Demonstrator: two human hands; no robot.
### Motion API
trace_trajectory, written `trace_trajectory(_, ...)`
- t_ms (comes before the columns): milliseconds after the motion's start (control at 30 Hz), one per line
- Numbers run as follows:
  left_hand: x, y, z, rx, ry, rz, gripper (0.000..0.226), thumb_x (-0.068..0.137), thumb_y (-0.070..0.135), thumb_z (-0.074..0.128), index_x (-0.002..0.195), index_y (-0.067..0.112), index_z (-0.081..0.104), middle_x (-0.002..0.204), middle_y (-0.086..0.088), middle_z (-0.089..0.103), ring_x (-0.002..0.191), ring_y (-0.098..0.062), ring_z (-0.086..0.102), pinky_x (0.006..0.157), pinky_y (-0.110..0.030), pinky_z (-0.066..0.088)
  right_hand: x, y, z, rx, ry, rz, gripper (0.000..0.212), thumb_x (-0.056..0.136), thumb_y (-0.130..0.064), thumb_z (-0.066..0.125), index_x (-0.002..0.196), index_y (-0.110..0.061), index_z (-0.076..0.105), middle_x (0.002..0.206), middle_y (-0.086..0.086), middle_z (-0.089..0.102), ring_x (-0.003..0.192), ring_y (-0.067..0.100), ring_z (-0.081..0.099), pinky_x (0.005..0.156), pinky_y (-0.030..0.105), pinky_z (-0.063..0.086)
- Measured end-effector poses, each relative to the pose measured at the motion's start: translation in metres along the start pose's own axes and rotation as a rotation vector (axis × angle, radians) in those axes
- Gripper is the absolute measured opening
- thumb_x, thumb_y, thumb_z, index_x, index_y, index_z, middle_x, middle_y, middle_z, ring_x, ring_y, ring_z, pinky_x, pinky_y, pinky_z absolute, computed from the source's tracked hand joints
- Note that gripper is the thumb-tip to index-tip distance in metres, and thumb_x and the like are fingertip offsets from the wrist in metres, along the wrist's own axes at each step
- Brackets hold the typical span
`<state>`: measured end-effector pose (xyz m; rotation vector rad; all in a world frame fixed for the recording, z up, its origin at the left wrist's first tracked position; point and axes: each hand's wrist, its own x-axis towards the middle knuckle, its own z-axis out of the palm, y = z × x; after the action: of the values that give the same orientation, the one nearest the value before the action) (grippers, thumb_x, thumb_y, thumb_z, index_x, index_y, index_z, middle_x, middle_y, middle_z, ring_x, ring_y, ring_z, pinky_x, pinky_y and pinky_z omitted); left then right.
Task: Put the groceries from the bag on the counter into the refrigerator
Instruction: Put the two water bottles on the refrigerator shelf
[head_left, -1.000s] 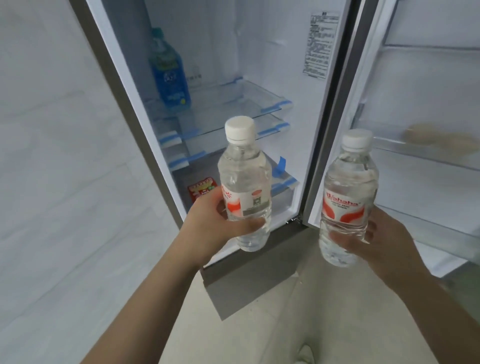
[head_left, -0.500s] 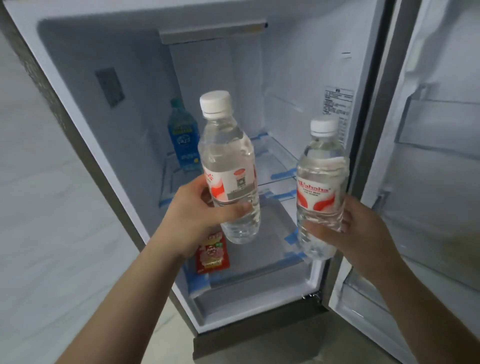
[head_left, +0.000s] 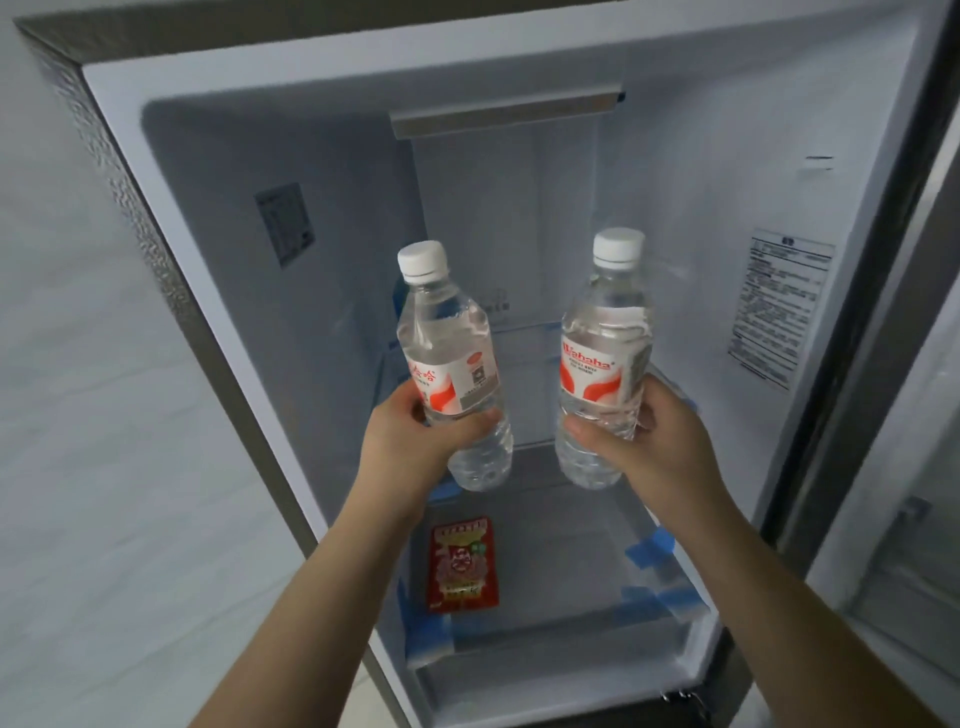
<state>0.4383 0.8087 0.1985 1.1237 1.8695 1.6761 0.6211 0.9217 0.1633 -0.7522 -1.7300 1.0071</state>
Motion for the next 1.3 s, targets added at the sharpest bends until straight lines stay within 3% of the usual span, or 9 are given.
trace_trajectory(200,0.044,-0.025,-0.001,0.006,0.049,0.0,0.05,0.066,0.023,0.087,0.112,0.021,0.066,0.101,0.009,0.073,0.09,-0.01,0.07,0.081,-0.031,0.057,0.04,0.022,0.033,-0.005,0.059,0.04,0.049,0.066,-0.039,0.083,0.111,-0.029,0.064,0.103,-0.014,0.071,0.094,0.002,0.066,0.08,0.027,0.054)
trace_trajectory(400,0.085,-0.043,0.003,-0.018,0.022,-0.041,0.046,0.068,0.023,0.086,0.107,0.027,0.062,0.102,0.012,0.07,0.091,-0.006,0.066,0.073,-0.022,0.052,0.072,0.04,0.068,-0.047,0.063,0.09,0.047,0.07,-0.034,0.083,0.111,-0.025,0.063,0.102,-0.011,0.07,0.092,0.003,0.065,0.077,0.024,0.051)
trace_trajectory(533,0.103,-0.051,0.009,-0.035,-0.019,-0.03,0.04,0.071,0.019,0.084,0.097,0.035,0.058,0.091,0.019,0.066,0.085,0.004,0.062,0.068,-0.017,0.047,0.088,0.052,0.081,-0.084,0.057,0.06,0.044,0.07,-0.031,0.083,0.108,-0.028,0.061,0.099,-0.014,0.069,0.087,-0.009,0.063,0.07,0.008,0.048)
trace_trajectory(700,0.119,-0.061,0.017,-0.084,-0.002,-0.065,0.039,0.073,0.015,0.082,0.1,0.031,0.06,0.102,0.008,0.069,0.093,-0.008,0.066,0.081,-0.029,0.053,0.103,0.07,0.089,-0.085,0.067,0.065,0.049,0.07,-0.031,0.083,0.113,-0.02,0.061,0.105,-0.01,0.069,0.095,0.001,0.064,0.075,0.015,0.049)
trace_trajectory(800,0.13,-0.065,0.023,-0.097,0.018,-0.081,0.037,0.072,0.014,0.082,0.095,0.034,0.061,0.099,0.009,0.07,0.091,-0.009,0.067,0.077,-0.027,0.054,0.116,0.078,0.088,-0.074,0.037,0.079,0.05,0.07,-0.033,0.083,0.113,-0.022,0.061,0.104,-0.012,0.068,0.094,-0.002,0.063,0.075,0.013,0.047)
trace_trajectory(967,0.141,-0.069,0.034,-0.098,0.036,-0.064,0.039,0.073,0.014,0.082,0.102,0.031,0.062,0.099,0.011,0.07,0.089,-0.004,0.067,0.07,-0.019,0.051,0.138,0.094,0.093,-0.035,0.013,0.107,0.053,0.07,-0.035,0.082,0.117,-0.023,0.061,0.108,-0.009,0.069,0.097,0.004,0.064,0.083,0.026,0.052)
trace_trajectory(1067,0.149,-0.071,0.042,-0.101,0.053,-0.054,0.04,0.073,0.018,0.083,0.099,0.038,0.06,0.101,0.013,0.07,0.091,-0.003,0.067,0.071,-0.019,0.05,0.154,0.101,0.098,-0.05,-0.013,0.103,0.056,0.072,-0.039,0.081,0.121,-0.025,0.059,0.112,-0.009,0.068,0.1,0.006,0.064,0.079,0.018,0.048)
trace_trajectory(1200,0.156,-0.073,0.051,-0.087,0.056,-0.021,0.04,0.076,0.02,0.081,0.097,0.043,0.055,0.098,0.022,0.065,0.089,0.009,0.061,0.064,-0.008,0.045,0.174,0.105,0.104,-0.061,-0.05,0.086,0.057,0.072,-0.041,0.08,0.122,-0.027,0.056,0.111,-0.014,0.065,0.096,0.001,0.061,0.071,0.009,0.041)
trace_trajectory(1300,0.164,-0.078,0.055,-0.063,0.054,-0.008,0.041,0.077,0.021,0.081,0.096,0.046,0.054,0.101,0.022,0.064,0.096,0.002,0.062,0.077,-0.018,0.051,0.188,0.107,0.108,-0.087,-0.061,0.081,0.054,0.072,-0.046,0.079,0.119,-0.03,0.058,0.107,-0.017,0.065,0.092,-0.002,0.059,0.068,0.008,0.038)
